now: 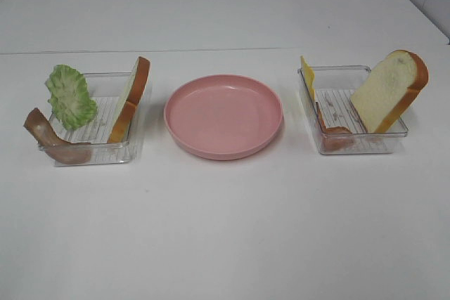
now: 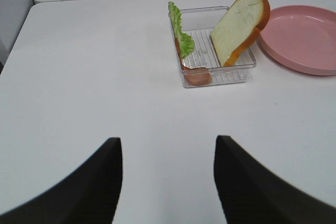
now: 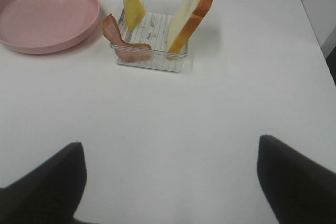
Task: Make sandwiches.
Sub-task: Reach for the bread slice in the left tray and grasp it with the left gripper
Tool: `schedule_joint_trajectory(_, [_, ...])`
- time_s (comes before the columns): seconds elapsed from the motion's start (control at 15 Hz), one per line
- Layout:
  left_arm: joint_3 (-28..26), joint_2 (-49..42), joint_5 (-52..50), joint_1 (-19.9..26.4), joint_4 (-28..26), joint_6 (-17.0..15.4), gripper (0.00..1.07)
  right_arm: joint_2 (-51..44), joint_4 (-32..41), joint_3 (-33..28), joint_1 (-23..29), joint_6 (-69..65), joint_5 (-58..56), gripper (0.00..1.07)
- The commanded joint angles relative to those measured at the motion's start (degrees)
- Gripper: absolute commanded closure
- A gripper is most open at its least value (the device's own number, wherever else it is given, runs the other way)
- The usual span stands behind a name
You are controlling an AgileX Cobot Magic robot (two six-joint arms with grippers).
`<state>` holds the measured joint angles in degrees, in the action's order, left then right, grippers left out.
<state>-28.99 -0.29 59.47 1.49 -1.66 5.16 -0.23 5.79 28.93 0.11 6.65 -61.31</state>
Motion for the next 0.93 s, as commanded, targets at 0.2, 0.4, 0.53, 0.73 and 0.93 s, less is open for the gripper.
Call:
schedule_joint_trajectory(0.2, [0.23, -1.26, -0.69, 0.11, -0.46, 0.06, 0.56, -0.74, -0.23, -0.11, -0.29, -0.34, 0.46, 0.29])
schedule_joint_trajectory(0.4, [0.23, -1.26, -0.69, 0.11, -0.46, 0.06, 0.56, -0.74, -0.23, -0.11, -0.29, -0.34, 0.46, 0.29])
schedule_joint_trajectory(0.53, [0.23, -1.26, -0.69, 0.11, -0.46, 0.06, 0.56, -0.74, -0.23, -0.11, -0.29, -0.34, 0.46, 0.29])
schedule_joint_trajectory(0.73, [0.23, -1.26, -0.69, 0.11, -0.46, 0.06, 0.56, -0.74, -0.23, -0.11, -0.29, -0.34, 0.46, 0.29])
schedule_joint_trajectory(0.93, [0.23, -1.26, -0.69, 0.11, -0.46, 0.06, 0.56, -0.74, -0.23, -0.11, -0.29, -0.34, 0.46, 0.29])
